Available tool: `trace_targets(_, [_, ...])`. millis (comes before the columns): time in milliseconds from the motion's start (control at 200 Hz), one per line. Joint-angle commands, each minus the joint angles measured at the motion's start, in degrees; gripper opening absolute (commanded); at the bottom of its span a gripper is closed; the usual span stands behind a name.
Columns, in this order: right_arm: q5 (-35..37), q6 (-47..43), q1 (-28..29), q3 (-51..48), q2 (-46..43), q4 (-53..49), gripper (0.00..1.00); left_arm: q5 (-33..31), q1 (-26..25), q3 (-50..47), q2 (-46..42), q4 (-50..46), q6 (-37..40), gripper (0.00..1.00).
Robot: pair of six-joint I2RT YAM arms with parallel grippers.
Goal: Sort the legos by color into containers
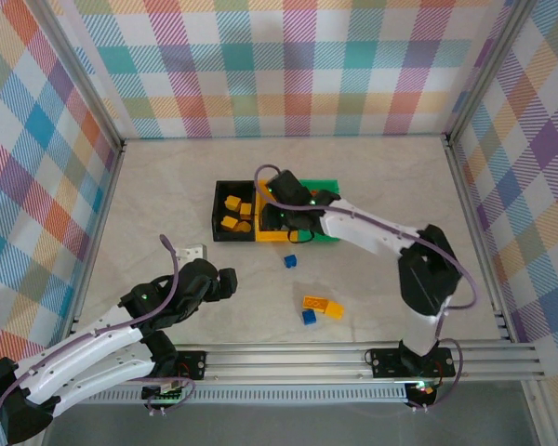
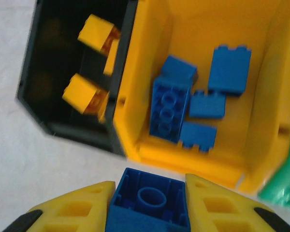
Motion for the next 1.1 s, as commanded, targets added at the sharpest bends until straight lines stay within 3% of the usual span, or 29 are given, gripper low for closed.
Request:
trace_targets(0, [2.1, -3.6, -1.6, 6.8, 6.0, -4.0, 0.33, 1.5, 0.2, -0.4, 0.0, -1.3, -1.0, 1.00])
trace_targets(155, [3.9, -3.8, -2.4, 15.8, 12.0, -7.9, 0.39, 2.8, 0.2, -0.6, -0.6, -2.5, -1.6, 1.00])
trace_targets(250, [3.9, -4.0, -2.7, 18.1, 12.6, -8.9, 0.56, 3.2, 0.1, 0.1, -0.7, -3.0, -1.5, 1.00])
trace_targets(450, [2.0, -5.0, -2.0, 10.0, 3.5, -5.4, 0.71, 2.6, 0.2, 1.4, -0.4, -3.3, -1.1, 1.00])
trace_targets(770, [-1.6, -2.6, 3.2, -16.0, -12.3, 0.7, 0.77, 0.6, 0.1, 1.6, 2.2, -2.5, -1.4, 1.00])
trace_targets(830, [-2.3, -2.7, 3.9, -19.1, -12.2, 2.3, 0.82, 0.5, 0.2, 1.6, 3.0, -2.3, -1.5, 1.00])
trace_targets(1095, [-0.7, -5.9, 4.4, -19.2, -3.7, 3.9, 0.80, 1.0, 0.2, 1.6, 5.1, -1.5, -2.4, 1.00])
